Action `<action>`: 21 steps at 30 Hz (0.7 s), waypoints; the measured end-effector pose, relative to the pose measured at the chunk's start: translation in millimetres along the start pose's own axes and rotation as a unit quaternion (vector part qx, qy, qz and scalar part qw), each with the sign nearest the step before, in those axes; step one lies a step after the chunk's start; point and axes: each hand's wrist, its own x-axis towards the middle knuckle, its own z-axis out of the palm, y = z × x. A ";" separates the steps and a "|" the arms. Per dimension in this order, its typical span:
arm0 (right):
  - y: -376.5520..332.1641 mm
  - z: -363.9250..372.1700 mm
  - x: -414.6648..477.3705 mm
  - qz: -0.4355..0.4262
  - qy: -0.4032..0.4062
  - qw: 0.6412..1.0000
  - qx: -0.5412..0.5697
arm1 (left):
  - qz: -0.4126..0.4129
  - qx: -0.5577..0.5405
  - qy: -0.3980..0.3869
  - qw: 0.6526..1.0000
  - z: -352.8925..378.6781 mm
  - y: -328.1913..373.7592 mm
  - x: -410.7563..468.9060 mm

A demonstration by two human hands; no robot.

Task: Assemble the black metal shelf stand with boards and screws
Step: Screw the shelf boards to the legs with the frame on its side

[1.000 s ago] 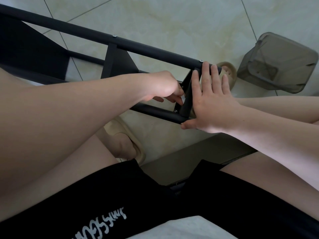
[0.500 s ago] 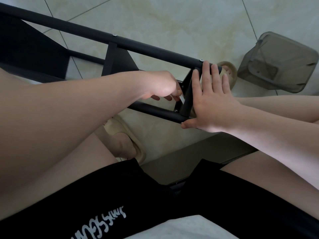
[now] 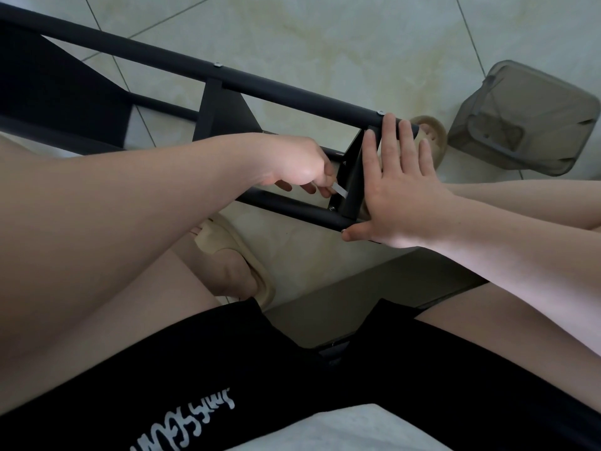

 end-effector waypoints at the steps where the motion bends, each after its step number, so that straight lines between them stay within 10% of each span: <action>1: 0.6 0.0 0.7 0.000 -0.001 1.000 -0.001 | 0.003 0.001 -0.001 1.000 0.4 -1.4 0.2; 14: 7.3 -5.5 9.6 0.003 -0.008 1.000 -0.007 | 0.046 0.078 0.006 0.996 4.3 -5.8 0.1; 21: 25.5 -51.1 18.3 -0.001 -0.088 0.996 0.030 | 0.033 0.214 0.135 0.967 -40.6 11.9 -15.9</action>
